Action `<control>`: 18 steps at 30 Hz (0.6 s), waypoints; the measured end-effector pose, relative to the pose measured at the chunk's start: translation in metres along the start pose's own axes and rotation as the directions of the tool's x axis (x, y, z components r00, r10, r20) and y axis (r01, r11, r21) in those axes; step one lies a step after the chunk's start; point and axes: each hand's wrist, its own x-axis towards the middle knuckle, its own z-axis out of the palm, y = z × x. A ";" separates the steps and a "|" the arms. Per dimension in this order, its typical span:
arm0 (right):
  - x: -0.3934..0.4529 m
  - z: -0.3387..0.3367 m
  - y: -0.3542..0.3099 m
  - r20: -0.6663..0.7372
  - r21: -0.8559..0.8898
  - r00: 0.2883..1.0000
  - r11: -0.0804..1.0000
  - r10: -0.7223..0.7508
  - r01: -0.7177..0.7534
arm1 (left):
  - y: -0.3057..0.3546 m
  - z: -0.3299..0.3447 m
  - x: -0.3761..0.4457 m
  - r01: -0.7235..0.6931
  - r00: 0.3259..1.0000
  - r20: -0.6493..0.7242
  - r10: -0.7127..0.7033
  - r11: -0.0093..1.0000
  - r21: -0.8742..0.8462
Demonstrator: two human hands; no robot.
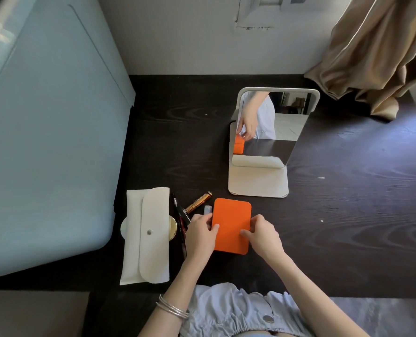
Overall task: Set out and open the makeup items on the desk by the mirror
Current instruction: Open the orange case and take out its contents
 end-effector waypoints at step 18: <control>0.014 -0.016 -0.007 -0.012 -0.070 1.000 0.998 0.004 -0.004 | 0.009 -0.013 0.023 0.074 0.997 -0.006 -0.074 0.997 0.001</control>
